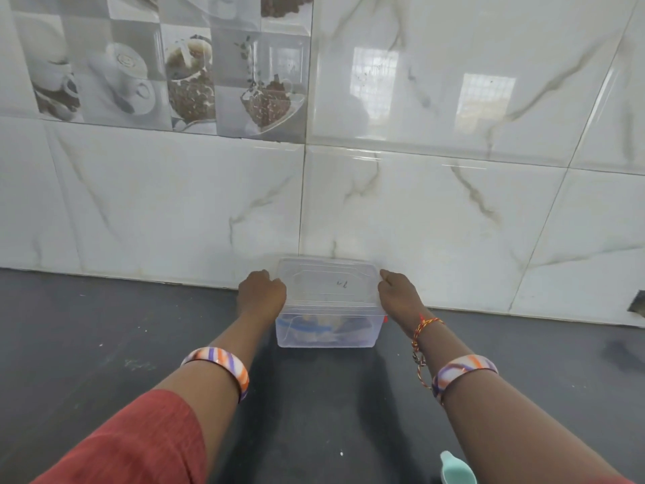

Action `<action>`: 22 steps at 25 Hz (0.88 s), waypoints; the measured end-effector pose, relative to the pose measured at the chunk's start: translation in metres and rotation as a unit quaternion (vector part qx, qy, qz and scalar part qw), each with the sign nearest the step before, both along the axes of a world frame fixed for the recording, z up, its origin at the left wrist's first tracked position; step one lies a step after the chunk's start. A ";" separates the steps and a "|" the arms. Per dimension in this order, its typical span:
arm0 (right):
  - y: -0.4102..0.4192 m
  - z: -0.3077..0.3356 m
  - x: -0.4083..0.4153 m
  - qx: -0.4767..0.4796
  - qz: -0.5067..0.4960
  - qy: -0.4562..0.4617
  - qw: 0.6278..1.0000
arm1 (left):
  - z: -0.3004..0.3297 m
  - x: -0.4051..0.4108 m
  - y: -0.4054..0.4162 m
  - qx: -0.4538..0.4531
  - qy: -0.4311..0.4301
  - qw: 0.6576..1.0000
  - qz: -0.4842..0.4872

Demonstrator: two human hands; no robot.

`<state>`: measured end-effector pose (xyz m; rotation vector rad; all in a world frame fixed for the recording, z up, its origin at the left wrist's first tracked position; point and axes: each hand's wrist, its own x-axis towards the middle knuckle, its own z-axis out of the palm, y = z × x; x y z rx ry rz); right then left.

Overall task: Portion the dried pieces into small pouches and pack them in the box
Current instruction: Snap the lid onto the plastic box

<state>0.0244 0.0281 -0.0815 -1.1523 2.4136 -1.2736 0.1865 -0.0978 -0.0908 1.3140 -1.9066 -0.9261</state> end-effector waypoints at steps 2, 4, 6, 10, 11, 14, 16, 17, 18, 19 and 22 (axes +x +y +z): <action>-0.002 0.004 0.002 0.042 -0.011 0.043 0.998 | 0.000 0.000 -0.002 -0.018 -0.013 1.000 -0.002; -0.003 0.008 0.003 0.064 -0.017 0.069 0.995 | 0.003 -0.002 -0.002 -0.025 -0.036 0.999 -0.005; -0.005 0.011 0.002 0.080 -0.015 0.071 0.994 | 0.006 -0.004 -0.001 -0.031 -0.048 0.998 -0.007; -0.007 0.012 0.001 0.087 -0.017 0.074 0.993 | 0.007 -0.004 0.002 -0.052 -0.052 0.997 0.004; -0.007 0.011 0.000 0.076 -0.017 0.074 0.994 | 0.009 -0.004 0.003 -0.049 -0.055 0.997 0.000; -0.003 0.007 0.000 0.027 -0.022 0.055 0.998 | 0.016 -0.006 0.001 -0.010 -0.040 0.999 -0.005; -0.003 0.002 -0.001 -0.022 -0.046 0.041 0.998 | 0.015 -0.009 -0.001 0.013 -0.019 1.000 0.000; -0.002 0.000 -0.001 -0.039 -0.070 0.029 0.996 | 0.013 -0.010 -0.001 0.018 -0.015 1.000 0.001; -0.001 -0.001 0.001 -0.052 -0.096 0.022 0.994 | 0.012 -0.012 0.000 0.019 -0.014 1.000 0.002; 0.000 -0.001 0.003 -0.064 -0.115 0.024 0.991 | 0.011 -0.013 0.002 0.018 -0.014 1.000 0.004; 0.003 0.000 0.005 -0.091 -0.145 0.007 0.985 | 0.011 -0.015 0.006 0.014 -0.006 1.000 0.014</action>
